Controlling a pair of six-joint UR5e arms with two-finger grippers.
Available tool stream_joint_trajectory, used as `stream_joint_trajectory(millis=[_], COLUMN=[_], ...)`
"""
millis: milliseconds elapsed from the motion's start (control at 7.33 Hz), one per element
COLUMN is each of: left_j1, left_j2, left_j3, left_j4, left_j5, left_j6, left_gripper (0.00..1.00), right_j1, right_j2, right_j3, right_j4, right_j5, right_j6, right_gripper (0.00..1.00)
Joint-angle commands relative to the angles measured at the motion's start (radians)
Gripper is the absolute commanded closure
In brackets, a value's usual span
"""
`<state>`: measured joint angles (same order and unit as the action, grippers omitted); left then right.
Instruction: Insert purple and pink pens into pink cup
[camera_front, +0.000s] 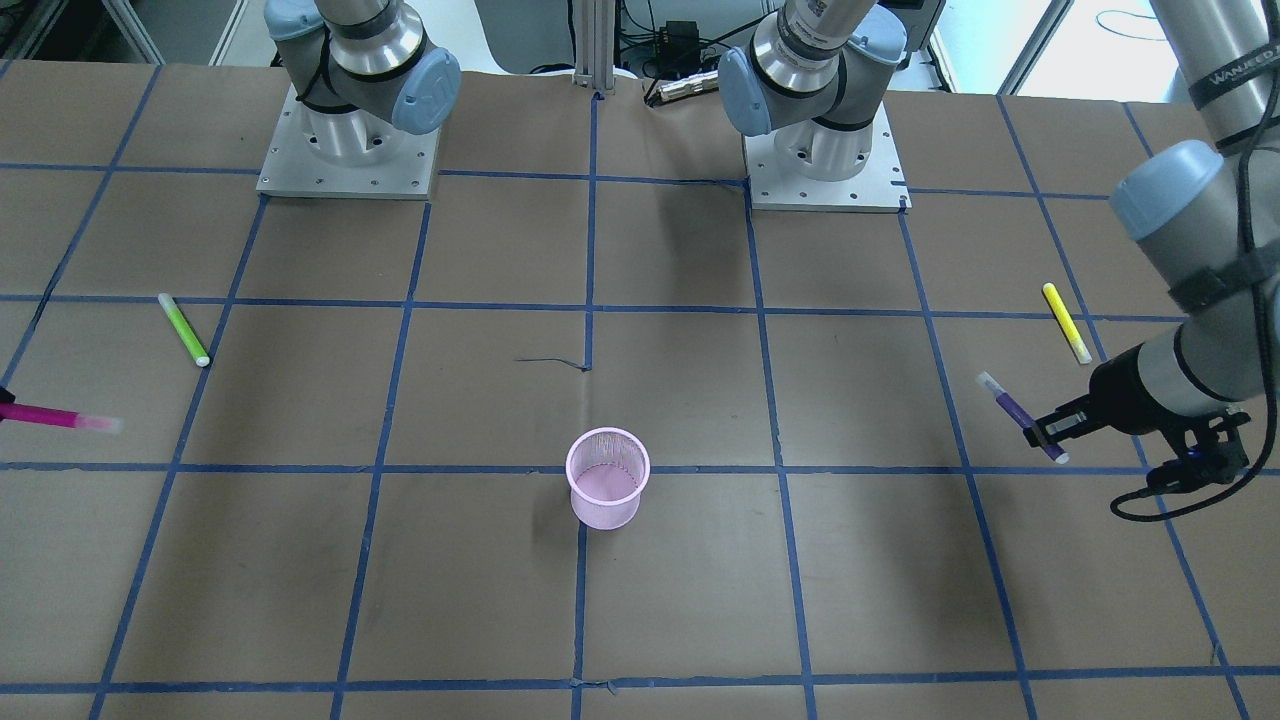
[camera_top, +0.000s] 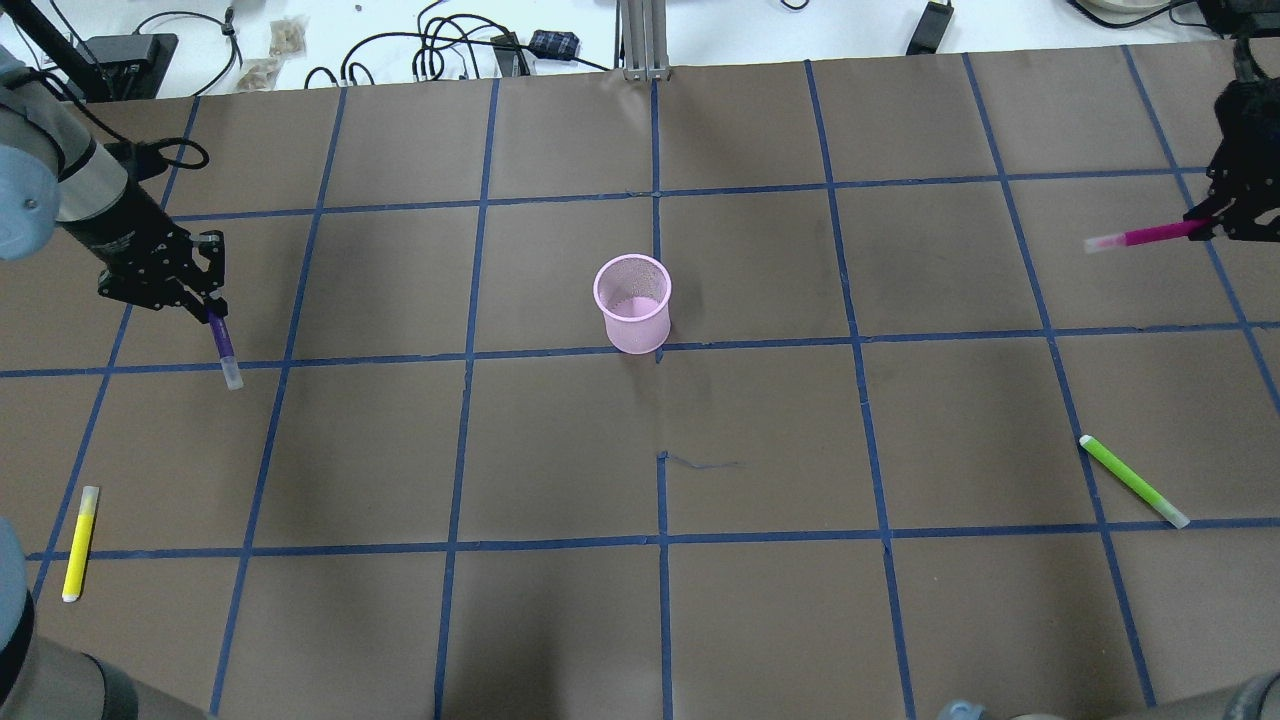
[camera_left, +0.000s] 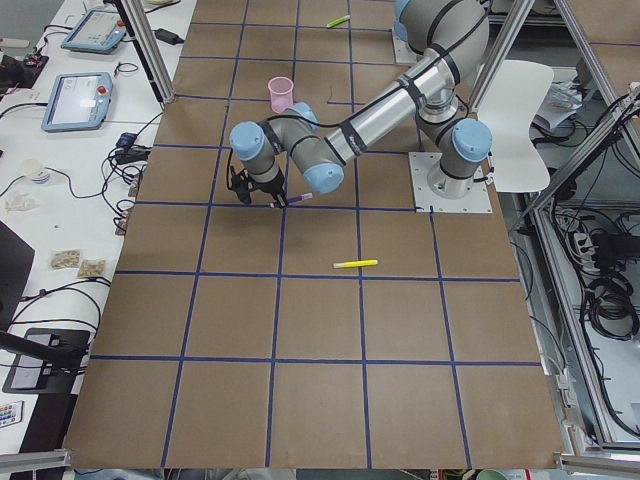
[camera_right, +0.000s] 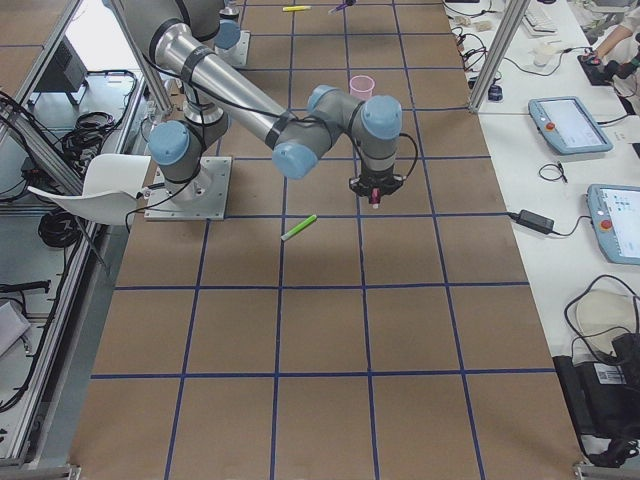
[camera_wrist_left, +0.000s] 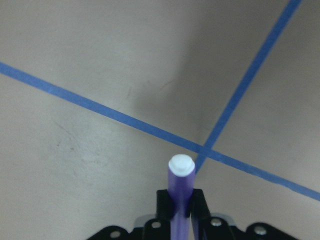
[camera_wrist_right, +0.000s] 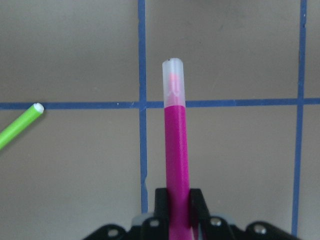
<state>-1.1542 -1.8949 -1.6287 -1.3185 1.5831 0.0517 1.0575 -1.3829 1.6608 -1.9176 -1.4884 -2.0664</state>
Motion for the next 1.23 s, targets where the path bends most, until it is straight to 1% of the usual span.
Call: stream_joint_trajectory(millis=[0, 136, 409, 545, 682, 818, 955, 1091], left_j1=[-0.106, -0.157, -0.272, -0.329, -0.367, -0.389, -0.398, -0.400], left_j2=[0.092, 0.121, 0.151, 0.155, 0.152, 0.152, 0.161, 0.174], left_j3=[0.000, -0.002, -0.019, -0.028, -0.049, -0.093, -0.135, -0.144], left_j4=[0.019, 0.036, 0.114, 0.131, 0.189, 0.267, 0.333, 0.349], left_j5=[0.009, 0.008, 0.006, 0.008, 0.012, 0.044, 0.051, 0.052], left_j6=[-0.091, -0.139, -0.232, -0.306, -0.343, -0.345, -0.352, -0.357], left_gripper=[1.00, 1.00, 1.00, 1.00, 1.00, 1.00, 1.00, 1.00], right_j1=[0.215, 0.302, 0.520, 0.617, 0.666, 0.683, 0.706, 0.767], right_j2=[-0.086, -0.102, -0.101, -0.088, -0.075, -0.056, -0.021, 0.010], right_j3=[-0.004, -0.006, -0.007, -0.009, -0.007, -0.003, -0.003, -0.004], right_j4=[0.063, 0.065, 0.049, 0.036, 0.029, 0.005, -0.047, -0.085], right_j5=[-0.075, -0.078, -0.171, -0.203, -0.202, -0.190, -0.188, -0.190], right_j6=[0.319, 0.462, 0.752, 0.852, 0.946, 1.045, 1.101, 1.185], right_gripper=[0.91, 0.90, 0.90, 0.90, 0.89, 0.89, 0.89, 0.88])
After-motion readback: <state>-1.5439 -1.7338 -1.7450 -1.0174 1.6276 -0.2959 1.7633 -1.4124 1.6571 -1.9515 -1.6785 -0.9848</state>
